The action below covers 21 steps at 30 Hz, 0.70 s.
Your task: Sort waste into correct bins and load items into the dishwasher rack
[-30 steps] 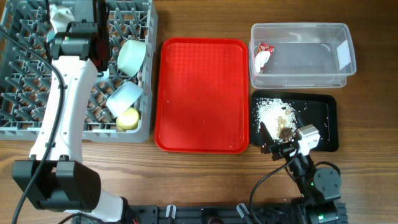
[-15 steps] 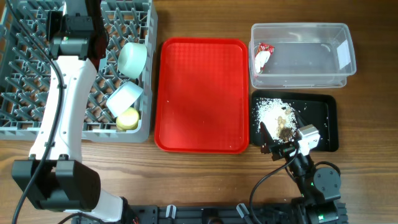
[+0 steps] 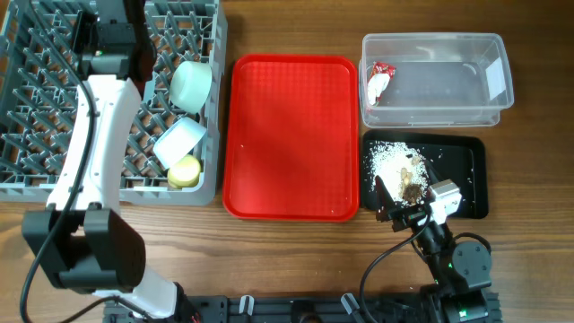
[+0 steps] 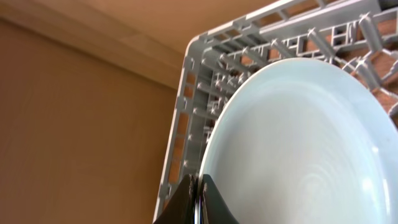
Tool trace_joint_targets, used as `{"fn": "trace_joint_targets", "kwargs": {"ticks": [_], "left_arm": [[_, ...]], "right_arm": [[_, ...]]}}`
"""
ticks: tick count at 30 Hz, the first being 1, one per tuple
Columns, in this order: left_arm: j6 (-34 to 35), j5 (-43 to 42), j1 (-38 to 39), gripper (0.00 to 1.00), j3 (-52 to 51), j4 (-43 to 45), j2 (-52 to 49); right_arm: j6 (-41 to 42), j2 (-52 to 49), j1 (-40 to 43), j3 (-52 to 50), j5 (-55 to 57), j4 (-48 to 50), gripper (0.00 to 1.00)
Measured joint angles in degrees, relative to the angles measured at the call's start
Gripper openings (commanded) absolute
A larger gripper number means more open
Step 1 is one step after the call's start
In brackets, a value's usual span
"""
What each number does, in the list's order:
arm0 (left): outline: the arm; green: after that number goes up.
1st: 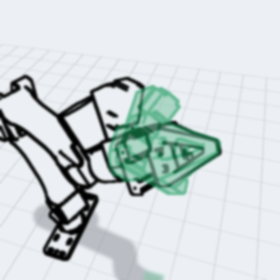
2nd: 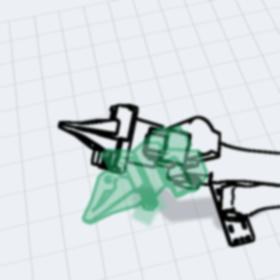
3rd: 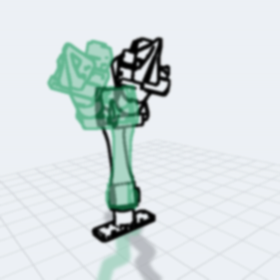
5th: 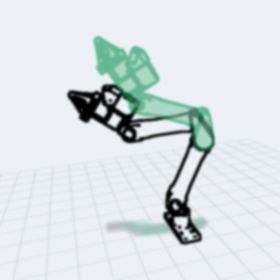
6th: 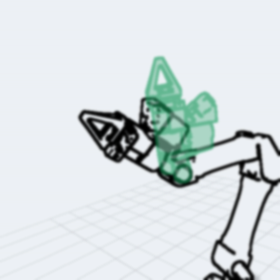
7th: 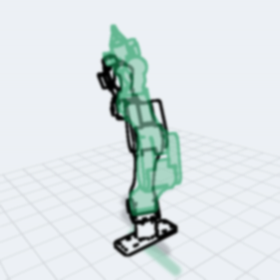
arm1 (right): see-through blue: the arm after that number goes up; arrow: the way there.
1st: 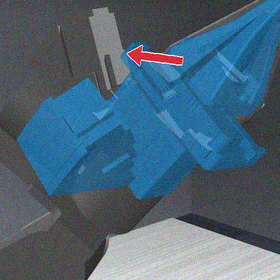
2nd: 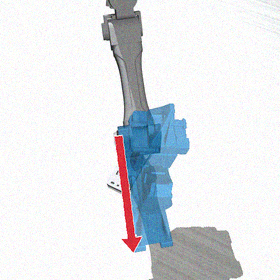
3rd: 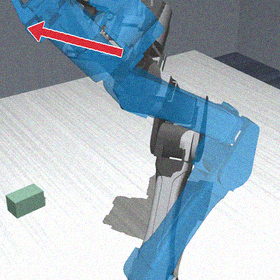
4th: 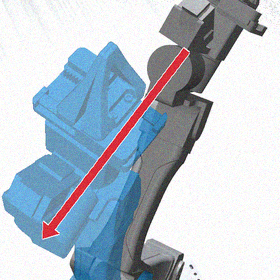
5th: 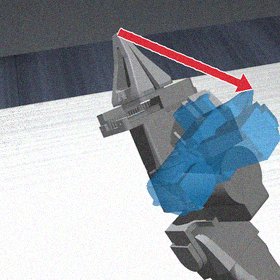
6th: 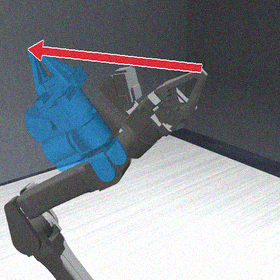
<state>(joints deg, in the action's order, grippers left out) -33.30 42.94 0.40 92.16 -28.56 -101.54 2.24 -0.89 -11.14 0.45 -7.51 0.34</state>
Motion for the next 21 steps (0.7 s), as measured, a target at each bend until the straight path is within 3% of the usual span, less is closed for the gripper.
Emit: {"fn": "trace_joint_targets", "kwargs": {"ticks": [5, 7, 8, 9, 15, 19, 21], "left_arm": [[-5.1, 0.0, 0.0, 0.05, -0.7, 2.9, -3.3], [-6.6, 0.0, 0.0, 0.11, -0.8, 4.1, -4.2], [-7.3, 0.0, 0.0, 0.20, -0.8, 4.7, -4.6], [-8.1, 0.0, 0.0, 0.36, -0.8, 5.5, -4.8], [-7.6, 0.0, 1.5, 0.81, -0.9, 8.9, -3.7], [-0.5, -1.1, 4.9, 0.82, -1.0, 5.7, 1.6], [8.4, -5.1, 7.4, 0.80, -0.9, -4.8, 9.0]], "right_arm": [[0.0, 0.0, 0.0, 0.0, 0.0, 0.0, 1.00], [0.0, 0.0, 0.0, 0.0, 0.0, 0.0, 1.00], [0.0, 0.0, 0.0, 0.0, 0.0, 0.0, 1.00], [0.0, 0.0, 0.0, 0.0, 0.0, 0.0, 1.00], [0.0, 0.0, 0.0, 0.0, 0.0, 0.0, 1.00], [0.0, 0.0, 0.0, 0.0, 0.0, 0.0, 1.00], [0.0, 0.0, 0.0, 0.0, 0.0, 0.0, 1.00]]}}
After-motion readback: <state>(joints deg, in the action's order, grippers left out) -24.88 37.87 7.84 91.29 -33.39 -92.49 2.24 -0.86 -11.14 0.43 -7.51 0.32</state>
